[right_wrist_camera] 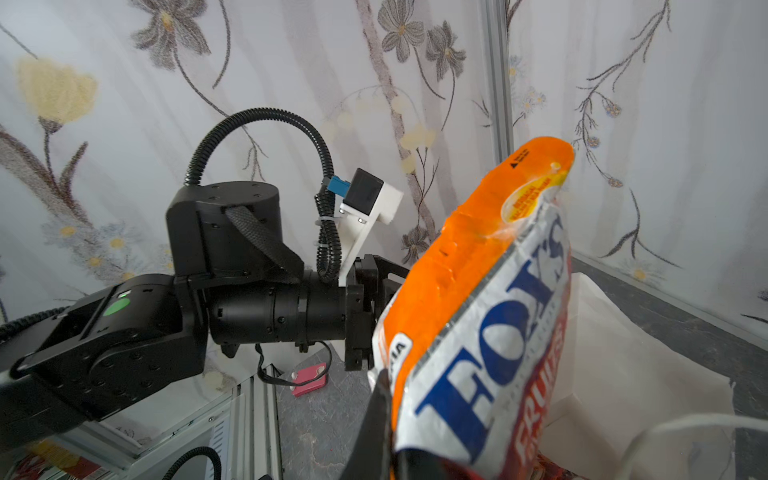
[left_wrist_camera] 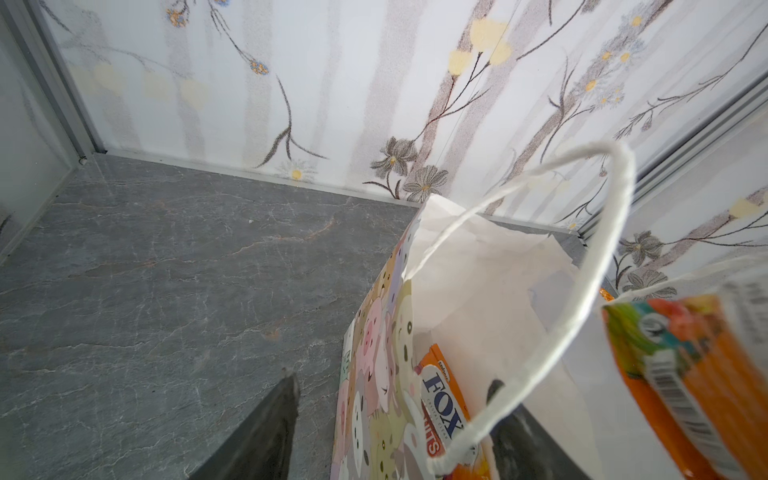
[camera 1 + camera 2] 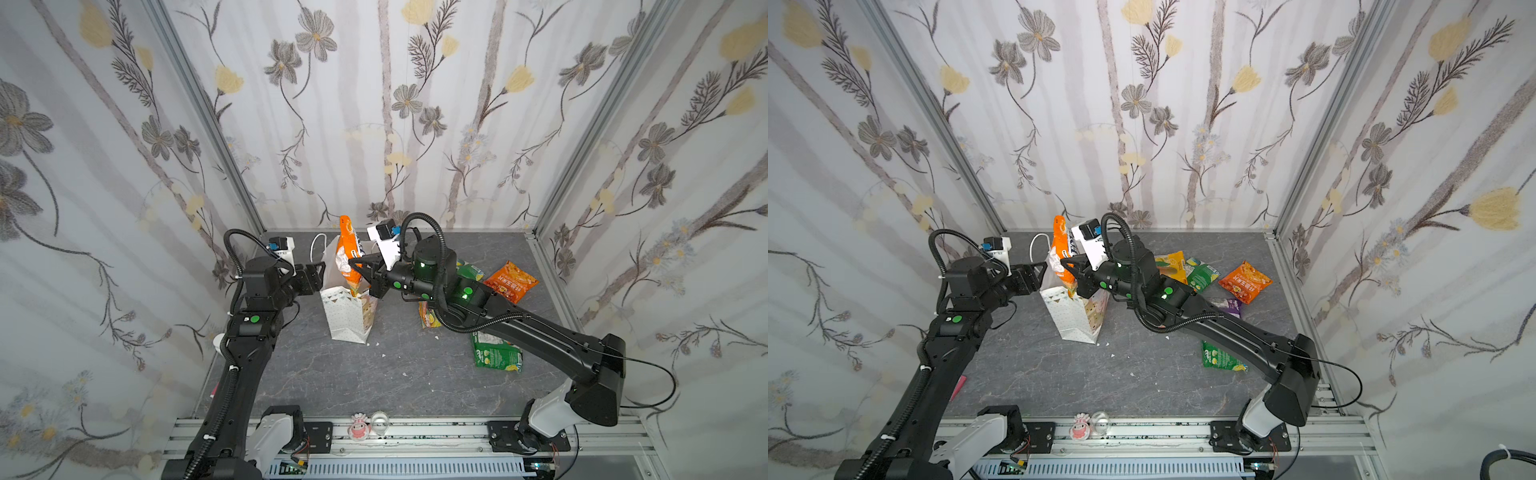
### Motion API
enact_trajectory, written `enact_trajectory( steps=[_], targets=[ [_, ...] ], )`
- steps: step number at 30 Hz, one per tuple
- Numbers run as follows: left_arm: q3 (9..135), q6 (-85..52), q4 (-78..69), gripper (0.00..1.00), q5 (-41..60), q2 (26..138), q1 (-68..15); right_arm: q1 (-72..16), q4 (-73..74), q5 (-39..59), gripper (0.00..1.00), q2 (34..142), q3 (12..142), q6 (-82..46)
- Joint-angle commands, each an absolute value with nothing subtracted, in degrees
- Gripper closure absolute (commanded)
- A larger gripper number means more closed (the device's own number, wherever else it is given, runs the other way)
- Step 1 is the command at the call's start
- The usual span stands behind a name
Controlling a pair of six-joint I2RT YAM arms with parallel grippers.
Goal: Place the snacks into the paper bag
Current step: 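Carry the FOX'S bag with the right gripper over the paper bag opening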
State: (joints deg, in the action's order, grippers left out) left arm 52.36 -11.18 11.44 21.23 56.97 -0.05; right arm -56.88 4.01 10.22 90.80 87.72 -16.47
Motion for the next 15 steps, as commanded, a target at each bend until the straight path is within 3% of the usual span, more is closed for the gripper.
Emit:
enact_trajectory(
  steps=[1, 15],
  targets=[
    [52.4, -11.4, 11.6, 0.29, 21.8, 56.3, 0.0, -56.8, 9.2, 10.8, 1.00, 93.9, 89.8, -17.1],
    [50.5, -10.9, 10.7, 0.29, 22.2, 56.3, 0.0, -53.1, 12.2, 12.1, 1.00, 101.2, 91.3, -18.5]
  ],
)
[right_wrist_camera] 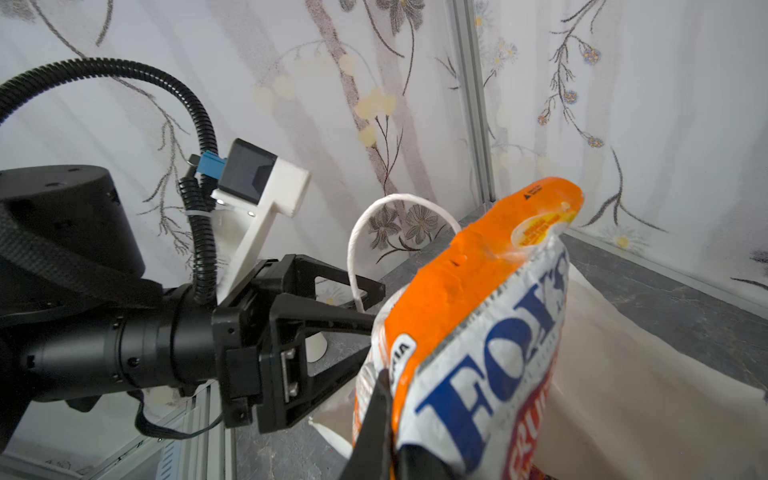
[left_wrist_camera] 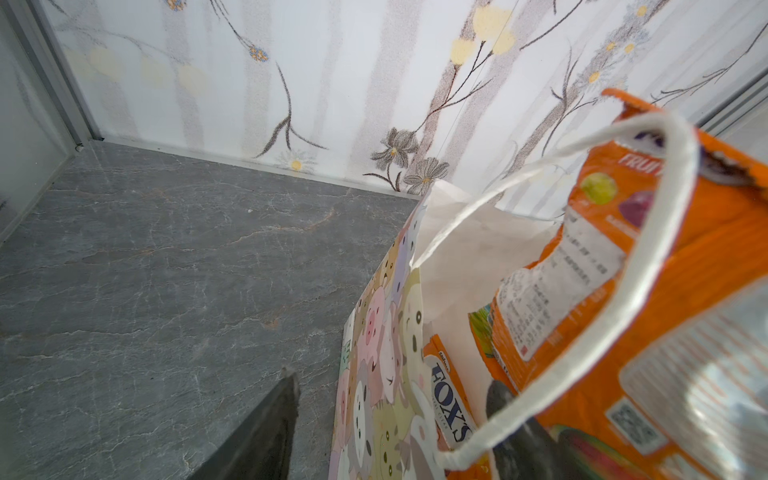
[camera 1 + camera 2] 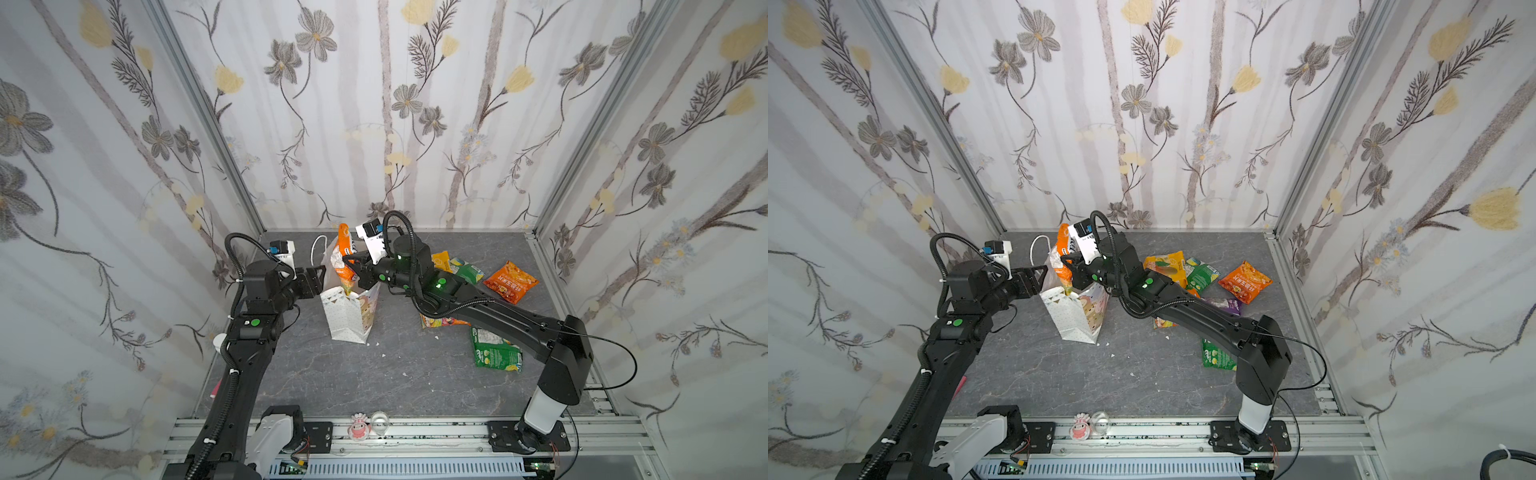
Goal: Place the snacks into the paper bag
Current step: 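Carry the FOX'S bag with the right gripper over the paper bag opening, then lower the FOX'S bag into the paper bag and open the right gripper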
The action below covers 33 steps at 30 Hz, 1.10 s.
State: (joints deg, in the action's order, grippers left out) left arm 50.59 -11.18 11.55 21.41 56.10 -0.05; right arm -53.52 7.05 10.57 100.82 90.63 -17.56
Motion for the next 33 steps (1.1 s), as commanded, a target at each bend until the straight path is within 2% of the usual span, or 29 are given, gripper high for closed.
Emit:
enact_trajectory(
  steps=[1, 11, 15, 33],
  targets=[
    [50.5, -10.8, 10.8, 0.29, 22.2, 56.5, 0.0, -52.8, 12.5, 12.5, 1.00, 101.4, 91.4, -18.8],
    [50.4, -10.7, 11.1, 0.29, 22.0, 56.5, 0.0, -52.4, 12.8, 13.3, 1.00, 104.4, 94.3, -19.3],
    [50.5, -10.5, 11.2, 0.29, 21.9, 56.4, 0.0, -52.6, 14.9, 17.3, 1.00, 106.4, 94.5, -19.6],
    [50.4, -10.2, 11.2, 0.29, 22.0, 56.1, 0.0, -53.4, 15.6, 18.8, 1.00, 109.3, 94.5, -20.8]
  ],
)
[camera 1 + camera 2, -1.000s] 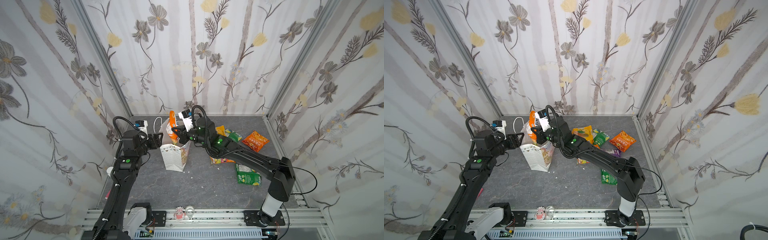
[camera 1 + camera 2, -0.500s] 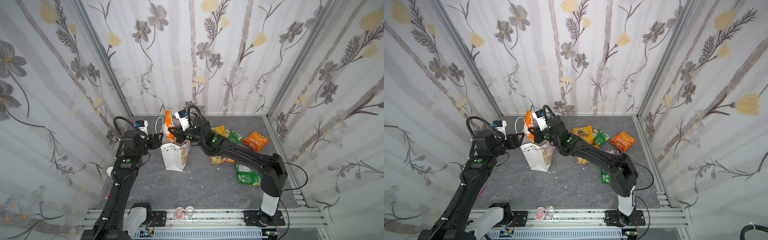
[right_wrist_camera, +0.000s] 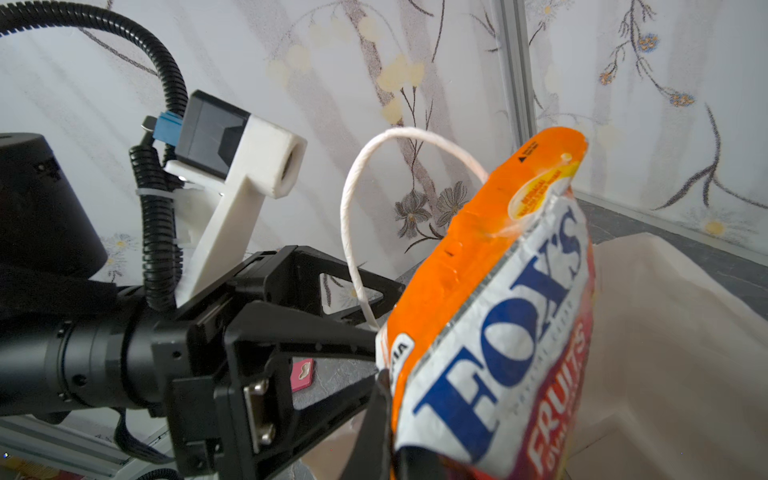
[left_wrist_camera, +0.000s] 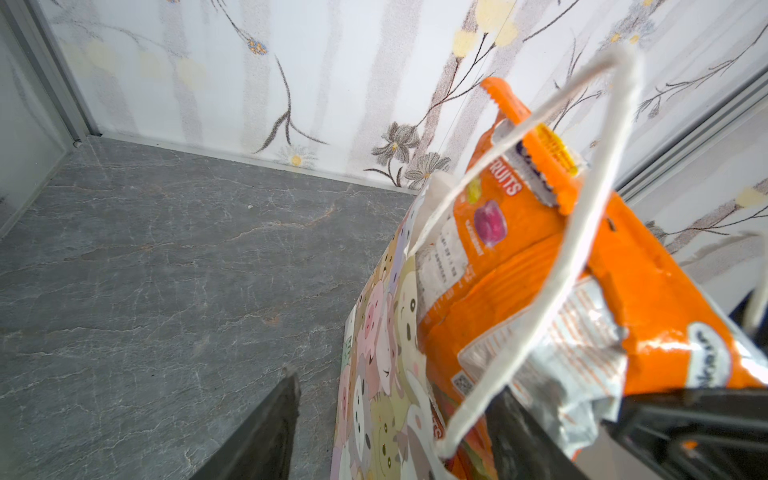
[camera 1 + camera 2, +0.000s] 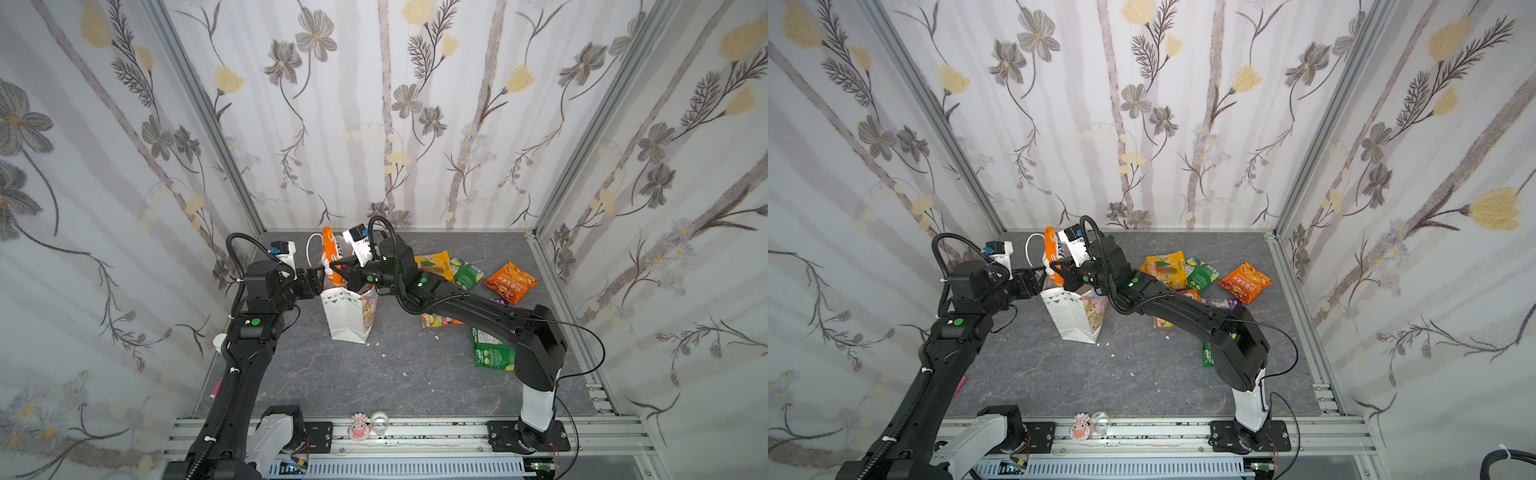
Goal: Place the snacks into the paper bag
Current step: 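Lower the FOX'S bag into the paper bag and open the right gripper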
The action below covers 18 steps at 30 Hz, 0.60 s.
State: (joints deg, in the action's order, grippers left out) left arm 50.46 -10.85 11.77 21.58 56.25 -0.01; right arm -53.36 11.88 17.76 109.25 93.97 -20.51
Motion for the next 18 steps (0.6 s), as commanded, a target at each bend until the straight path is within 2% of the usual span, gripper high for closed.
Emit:
enact_trajectory(
  steps=[1, 2, 5, 6, 18],
  targets=[
    [50.4, -10.2, 11.3, 0.29, 22.0, 56.1, 0.0, -53.4, 15.4, 18.5, 1.00, 109.3, 94.5, -20.7],
    [50.4, -10.2, 11.3, 0.29, 21.9, 56.1, 0.0, -53.4, 15.3, 18.2, 0.99, 109.2, 94.5, -20.6],
    [50.5, -9.9, 11.8, 0.29, 21.5, 56.3, 0.0, -53.4, 15.0, 17.7, 0.75, 109.1, 94.5, -20.1],
    [50.6, -9.8, 11.9, 0.29, 21.4, 56.4, 0.0, -53.4, 15.1, 17.6, 0.72, 109.0, 94.5, -20.1],
    [50.4, -9.8, 12.0, 0.29, 21.3, 56.4, 0.0, -53.7, 14.5, 19.3, 0.75, 109.8, 95.7, -20.3]
  ],
)
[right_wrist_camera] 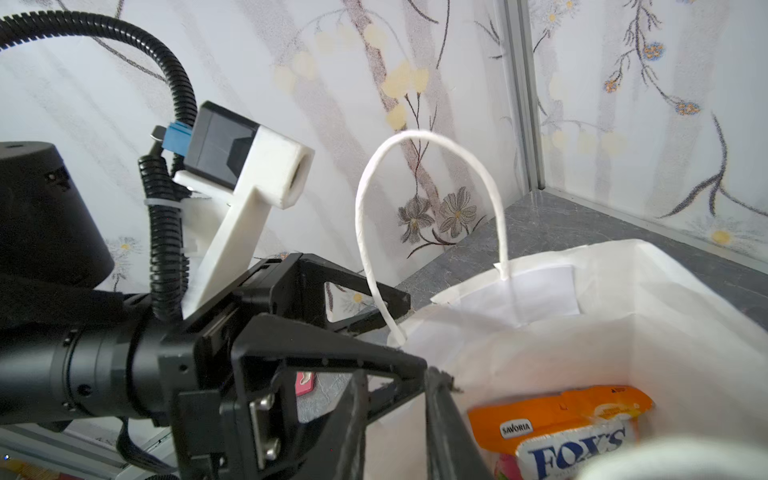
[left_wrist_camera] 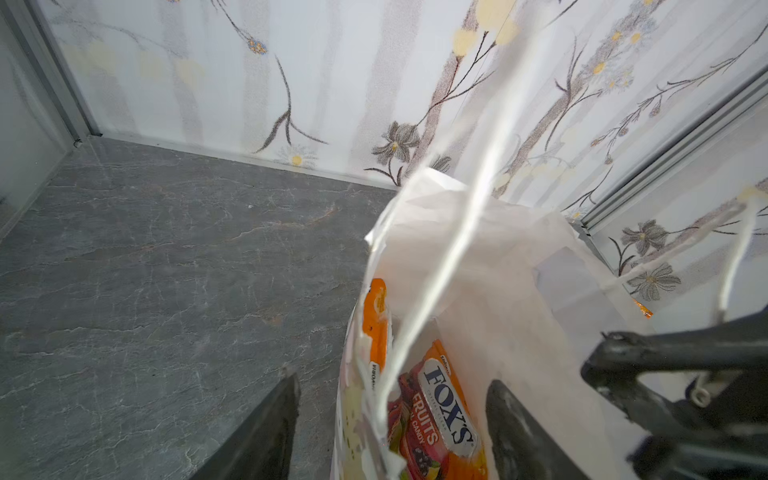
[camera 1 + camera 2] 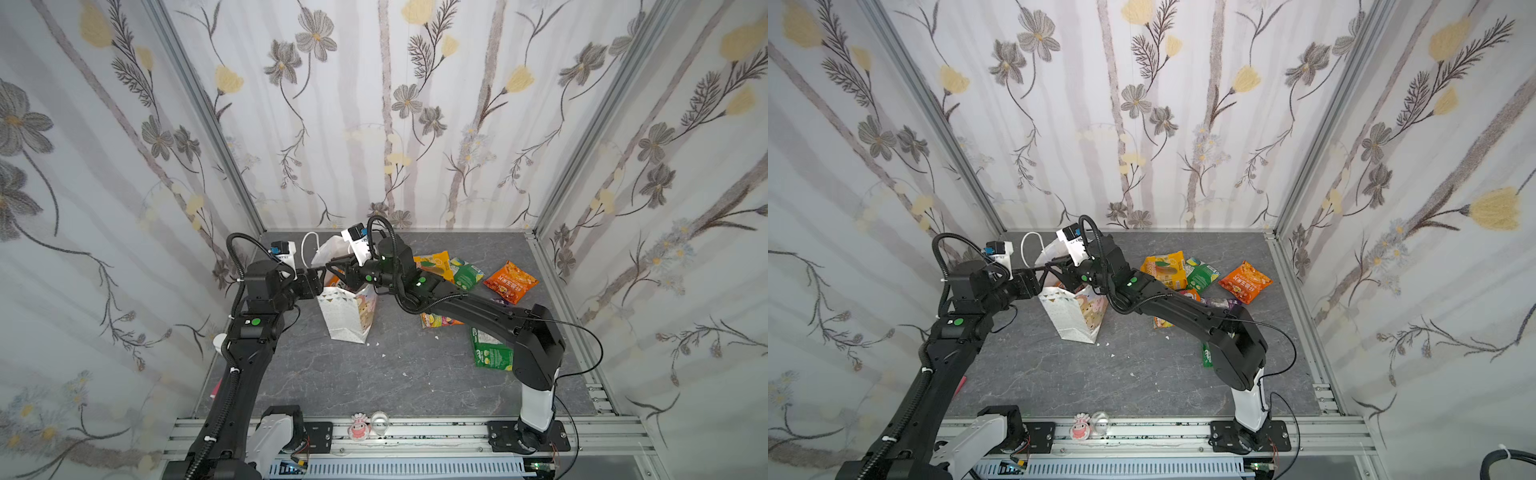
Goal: Place the snacks into the paper bag
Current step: 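Lower the FOX'S bag into the paper bag and open the right gripper, then withdraw the right gripper and lower it toward the green packet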
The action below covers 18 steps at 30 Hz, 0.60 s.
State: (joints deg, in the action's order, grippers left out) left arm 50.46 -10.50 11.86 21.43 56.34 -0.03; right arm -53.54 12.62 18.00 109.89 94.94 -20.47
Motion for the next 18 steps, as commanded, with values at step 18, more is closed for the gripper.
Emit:
enact_trajectory(
  steps=[18],
  targets=[
    [50.1, -8.7, 10.5, 0.31, 19.6, 56.3, 0.0, -57.7, 6.3, 10.3, 0.75, 95.3, 87.2, -15.4]
  ],
)
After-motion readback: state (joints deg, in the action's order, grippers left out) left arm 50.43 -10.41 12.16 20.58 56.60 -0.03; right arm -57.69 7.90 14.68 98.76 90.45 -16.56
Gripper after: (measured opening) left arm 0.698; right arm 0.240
